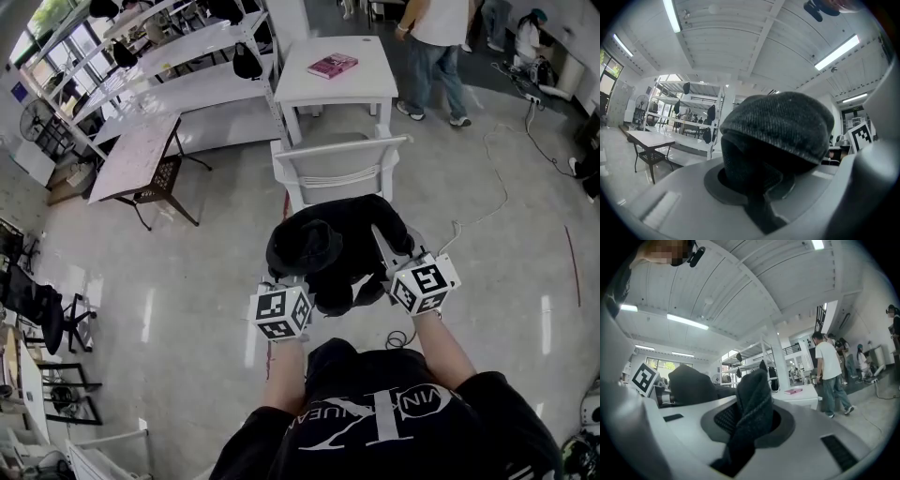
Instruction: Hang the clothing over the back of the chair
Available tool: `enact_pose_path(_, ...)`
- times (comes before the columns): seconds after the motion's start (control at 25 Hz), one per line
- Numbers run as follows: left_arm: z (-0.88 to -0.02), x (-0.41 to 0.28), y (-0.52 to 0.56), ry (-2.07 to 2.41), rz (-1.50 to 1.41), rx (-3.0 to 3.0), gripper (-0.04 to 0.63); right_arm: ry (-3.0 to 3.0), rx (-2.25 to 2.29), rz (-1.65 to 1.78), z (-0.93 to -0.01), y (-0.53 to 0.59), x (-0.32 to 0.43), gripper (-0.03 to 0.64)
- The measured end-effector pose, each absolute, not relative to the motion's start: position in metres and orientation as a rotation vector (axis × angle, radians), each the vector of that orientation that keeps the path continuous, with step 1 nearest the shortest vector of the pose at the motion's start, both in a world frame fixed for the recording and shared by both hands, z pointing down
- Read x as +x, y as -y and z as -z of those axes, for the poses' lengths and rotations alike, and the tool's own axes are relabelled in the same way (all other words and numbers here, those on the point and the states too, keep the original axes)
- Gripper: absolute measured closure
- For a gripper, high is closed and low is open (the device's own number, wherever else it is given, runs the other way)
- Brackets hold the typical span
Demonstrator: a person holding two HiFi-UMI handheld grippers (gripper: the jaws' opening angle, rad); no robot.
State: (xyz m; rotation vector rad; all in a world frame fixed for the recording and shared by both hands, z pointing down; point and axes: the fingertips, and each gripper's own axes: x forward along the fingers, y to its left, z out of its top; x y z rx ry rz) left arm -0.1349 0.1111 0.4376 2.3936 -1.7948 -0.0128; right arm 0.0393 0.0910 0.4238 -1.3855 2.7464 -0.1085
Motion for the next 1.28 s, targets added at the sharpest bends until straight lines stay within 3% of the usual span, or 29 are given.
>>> enact_pose_path(1.28, -0.449, -0.114, 0.013, 1.722, -0.048, 2.397, 0.541, -2.735, -1.414, 0.183, -0.437, 0.027, 0.059, 0.538)
